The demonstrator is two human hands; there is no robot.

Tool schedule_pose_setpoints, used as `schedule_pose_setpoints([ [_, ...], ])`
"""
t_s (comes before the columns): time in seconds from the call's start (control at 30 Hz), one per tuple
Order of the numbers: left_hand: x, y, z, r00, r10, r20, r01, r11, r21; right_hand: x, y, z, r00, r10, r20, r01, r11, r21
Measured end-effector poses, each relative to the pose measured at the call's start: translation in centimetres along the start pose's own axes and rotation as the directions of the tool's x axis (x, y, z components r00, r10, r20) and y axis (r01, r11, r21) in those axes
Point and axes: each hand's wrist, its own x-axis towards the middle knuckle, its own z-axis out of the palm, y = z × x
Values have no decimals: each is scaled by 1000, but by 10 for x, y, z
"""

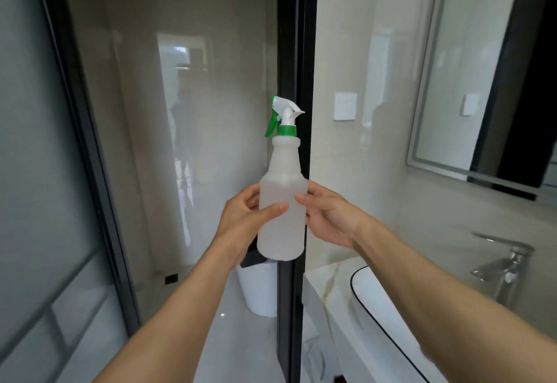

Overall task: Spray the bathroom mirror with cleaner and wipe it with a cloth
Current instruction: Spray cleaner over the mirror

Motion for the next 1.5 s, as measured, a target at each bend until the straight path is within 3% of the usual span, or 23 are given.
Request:
schedule_pose_setpoints([
  [0.13,21,58,13,1000,27,15,-27,1000,-2,9,-70,23,999,-24,-34,22,998,-63],
  [0.23,38,83,29,997,77,-14,-77,997,3,19,-113,38,984,-88,-156,29,937,-347],
  [0.37,68,97,53,987,162,-25,-161,987,27,40,-156,46,886,-291,-361,-6,772,-635],
  [0.5,102,91,74,970,242,-14,-241,969,50,59,-172,30,785,-472,-402,19,666,-745],
  [0.7,162,77,101,938,307,162,-323,942,88,64,-184,-18,659,-602,-450,32,621,-783],
  [0.9,205,79,176,843,255,474,-356,925,135,25,-211,-83,447,-712,-541,-22,596,-802],
  [1.03,233,75,223,709,248,660,-332,943,2,-16,-228,-116,375,-748,-547,-121,546,-829],
  [1.17,268,91,271,777,339,531,-293,941,-172,-53,-250,-132,347,-757,-554,-174,529,-831],
  [1.27,288,119,308,761,432,484,-311,898,-312,-71,-262,-138,323,-770,-551,-251,491,-834],
  [1.37,297,142,351,701,491,517,-271,854,-445,-89,-271,-136,305,-764,-568,-318,481,-817],
  [1.5,294,158,398,579,575,578,-122,762,-636,-110,-283,-129,226,-793,-566,-394,457,-797],
])
